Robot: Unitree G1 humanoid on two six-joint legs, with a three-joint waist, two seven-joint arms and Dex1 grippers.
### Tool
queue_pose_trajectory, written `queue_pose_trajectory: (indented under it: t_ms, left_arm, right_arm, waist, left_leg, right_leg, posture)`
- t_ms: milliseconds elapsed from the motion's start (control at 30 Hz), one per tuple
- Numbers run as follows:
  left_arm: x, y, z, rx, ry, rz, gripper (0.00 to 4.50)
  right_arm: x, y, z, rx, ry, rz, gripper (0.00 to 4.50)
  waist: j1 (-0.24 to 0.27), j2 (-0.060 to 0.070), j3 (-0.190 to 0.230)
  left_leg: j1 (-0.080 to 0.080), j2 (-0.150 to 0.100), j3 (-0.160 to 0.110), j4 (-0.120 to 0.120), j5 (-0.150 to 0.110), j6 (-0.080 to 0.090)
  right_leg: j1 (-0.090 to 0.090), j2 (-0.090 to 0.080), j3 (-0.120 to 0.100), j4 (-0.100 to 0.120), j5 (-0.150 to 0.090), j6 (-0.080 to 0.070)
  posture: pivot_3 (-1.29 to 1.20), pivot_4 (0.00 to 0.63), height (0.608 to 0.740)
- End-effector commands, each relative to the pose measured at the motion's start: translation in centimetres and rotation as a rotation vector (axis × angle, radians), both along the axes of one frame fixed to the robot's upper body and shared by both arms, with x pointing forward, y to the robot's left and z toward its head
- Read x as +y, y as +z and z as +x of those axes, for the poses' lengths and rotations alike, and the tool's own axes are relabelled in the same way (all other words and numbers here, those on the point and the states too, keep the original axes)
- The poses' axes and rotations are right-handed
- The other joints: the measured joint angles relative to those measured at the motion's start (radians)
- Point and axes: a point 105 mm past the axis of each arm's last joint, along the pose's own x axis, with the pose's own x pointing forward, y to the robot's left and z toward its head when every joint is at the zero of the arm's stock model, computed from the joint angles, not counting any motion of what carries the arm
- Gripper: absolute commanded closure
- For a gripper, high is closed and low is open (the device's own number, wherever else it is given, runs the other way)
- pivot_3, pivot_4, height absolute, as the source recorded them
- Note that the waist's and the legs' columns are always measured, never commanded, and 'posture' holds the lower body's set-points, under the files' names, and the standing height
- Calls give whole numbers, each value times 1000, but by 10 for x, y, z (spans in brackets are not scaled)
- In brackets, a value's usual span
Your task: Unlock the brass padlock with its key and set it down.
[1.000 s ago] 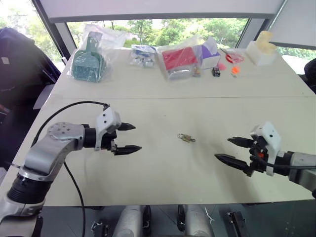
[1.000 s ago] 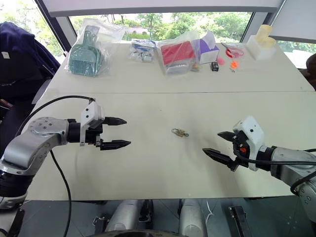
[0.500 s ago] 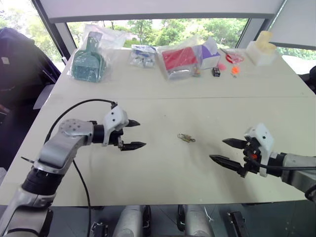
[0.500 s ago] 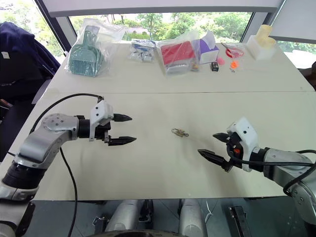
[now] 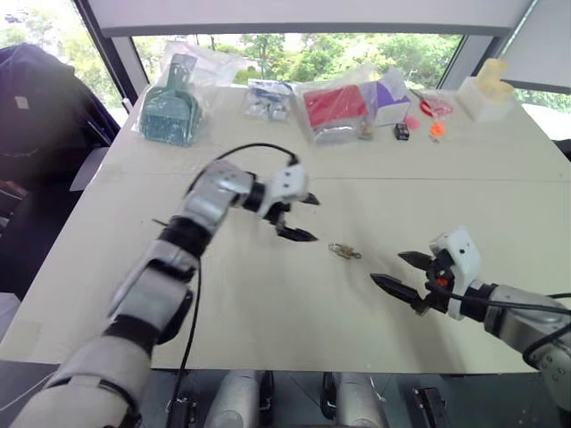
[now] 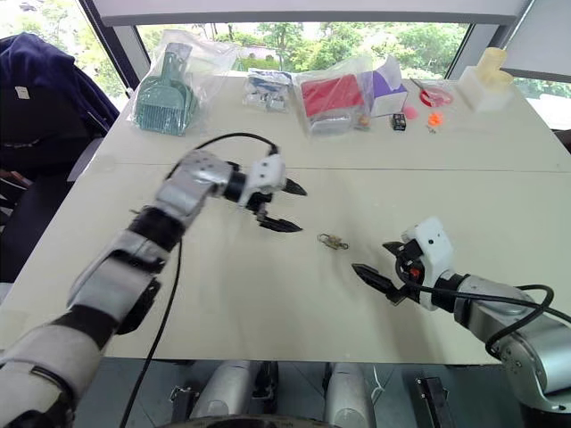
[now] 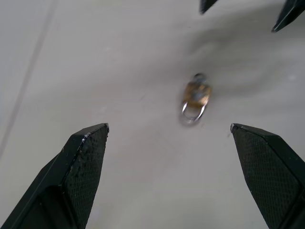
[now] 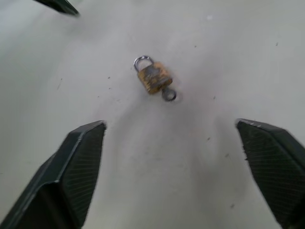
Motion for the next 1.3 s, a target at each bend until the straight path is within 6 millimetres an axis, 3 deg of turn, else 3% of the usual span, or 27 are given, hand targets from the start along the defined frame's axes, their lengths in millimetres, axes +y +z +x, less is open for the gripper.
queue_pose_trajectory:
  t_ms: [33,167,367,733,833,1067,1200,1300]
  left_arm:
    - [-10,-8,2,-37,-53,87,228]
    - [-32,-12,-3,-37,-97,147,228]
    - [-45,-24,-7,-61,-117,233,228]
    - [-45,-47,-9,-81,-114,349,228]
    - [-44,-52,-9,-81,-108,368,1074]
    - [-46,-58,-8,-94,-73,348,3744]
    - [-41,-59,-2,-139,-47,344,3745]
    - [-34,-36,6,-174,-46,231,3745]
  right_arm:
    - [-5,11,-4,-76,-62,-20,27]
    - [-3,8,-13,-82,-112,-2,27]
    - [2,6,-16,-102,-164,23,27]
    - [4,4,-17,-118,-204,34,27]
    - [4,4,-16,-118,-209,32,0]
    - [4,3,-16,-110,-202,30,0]
    - [9,4,-14,-108,-173,42,0]
    - [17,14,-10,-137,-163,114,0]
  waist:
    - [-6,0,0]
    - [-1,-1,1]
    - [-2,-1,0]
    - [-1,-1,0]
    - [0,-1,-1]
    - [0,-1,-1]
    - [-1,-2,-1]
    - [-4,-2,-1]
  left_leg:
    - [0,0,1,0,0,1]
    - [1,1,0,0,-1,1]
    - [0,1,-1,0,-1,1]
    - [2,1,-1,1,-1,1]
    - [3,1,-2,1,-1,1]
    - [4,1,-2,1,-1,1]
    - [4,1,-2,2,-1,1]
    - [4,1,-2,2,-1,1]
  right_leg:
    - [0,0,1,0,0,0]
    - [-1,1,0,1,0,0]
    - [0,0,0,1,0,0]
    - [2,0,0,1,0,0]
    - [3,0,0,0,0,0]
    - [4,0,0,0,0,0]
    - [4,0,0,0,0,0]
    - [4,0,0,1,0,0]
  posture:
    - [0,150,735]
    - [0,150,735]
    - [0,150,735]
    - [0,150,735]
    - [0,150,735]
    - [0,150,735]
    - [0,150,735]
    - [0,150,735]
